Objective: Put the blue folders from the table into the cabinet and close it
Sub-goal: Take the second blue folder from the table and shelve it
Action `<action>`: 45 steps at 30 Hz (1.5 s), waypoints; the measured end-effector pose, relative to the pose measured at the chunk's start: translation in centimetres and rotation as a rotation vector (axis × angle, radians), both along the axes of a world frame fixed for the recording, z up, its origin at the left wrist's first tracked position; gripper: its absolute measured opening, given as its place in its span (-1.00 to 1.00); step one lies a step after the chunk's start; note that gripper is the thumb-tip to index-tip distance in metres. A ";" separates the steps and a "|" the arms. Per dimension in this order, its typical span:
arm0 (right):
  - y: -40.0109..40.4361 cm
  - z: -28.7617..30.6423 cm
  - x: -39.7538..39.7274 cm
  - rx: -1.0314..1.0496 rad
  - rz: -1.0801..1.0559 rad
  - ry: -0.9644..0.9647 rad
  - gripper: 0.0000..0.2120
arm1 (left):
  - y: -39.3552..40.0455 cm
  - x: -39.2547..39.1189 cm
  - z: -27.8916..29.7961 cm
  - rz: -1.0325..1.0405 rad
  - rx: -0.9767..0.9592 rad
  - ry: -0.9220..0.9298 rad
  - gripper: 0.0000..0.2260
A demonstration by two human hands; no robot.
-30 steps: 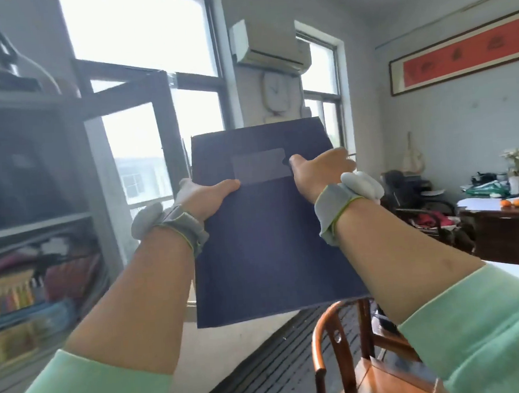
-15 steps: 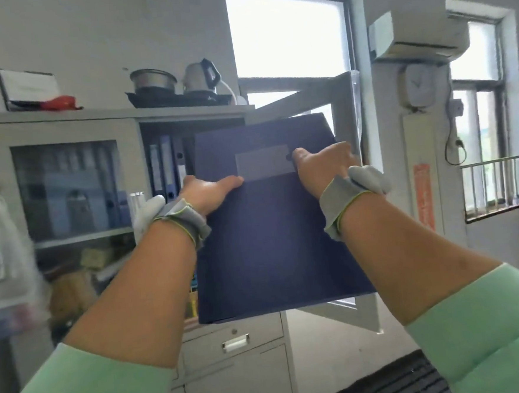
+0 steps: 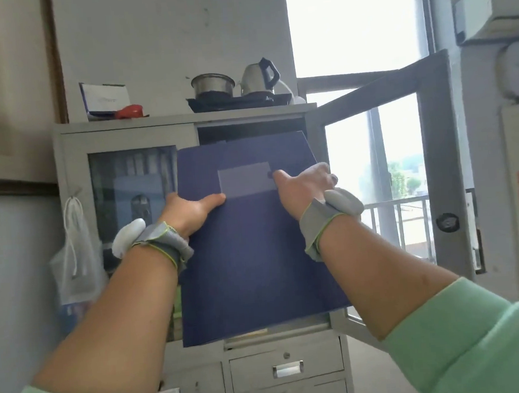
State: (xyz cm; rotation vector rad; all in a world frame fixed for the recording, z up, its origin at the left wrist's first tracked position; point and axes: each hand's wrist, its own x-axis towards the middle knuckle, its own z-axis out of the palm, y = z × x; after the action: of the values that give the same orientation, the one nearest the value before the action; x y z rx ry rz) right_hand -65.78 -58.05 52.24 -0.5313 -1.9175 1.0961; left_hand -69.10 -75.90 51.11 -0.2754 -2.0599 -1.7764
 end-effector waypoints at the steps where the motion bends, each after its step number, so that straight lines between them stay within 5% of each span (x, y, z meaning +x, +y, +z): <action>1: 0.0 0.0 -1.4 0.013 0.006 -0.001 -0.33 | 0.0 -0.8 0.3 0.014 0.022 0.022 -0.22; 7: 0.3 -0.5 -8.3 0.011 0.083 -0.021 -0.32 | -0.2 -4.4 1.3 0.018 0.064 0.081 -0.51; 17: 0.4 1.1 -19.7 0.045 0.121 -0.048 -0.09 | 1.2 -14.7 5.2 -0.001 -0.009 0.181 -0.55; 29: 4.8 3.6 -30.1 0.125 0.202 -0.073 -0.25 | 6.9 -24.4 8.5 0.139 -0.183 0.138 -0.63; 45: 8.6 4.3 -42.6 0.198 0.187 -0.122 -0.32 | 16.3 -35.3 7.4 0.109 0.029 0.200 -0.37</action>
State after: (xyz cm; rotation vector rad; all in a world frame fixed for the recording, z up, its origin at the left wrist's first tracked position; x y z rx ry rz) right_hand -108.33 -49.46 56.55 -0.3201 -2.1897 0.9937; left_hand -104.35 -59.58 58.54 -0.3133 -1.8720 -1.6418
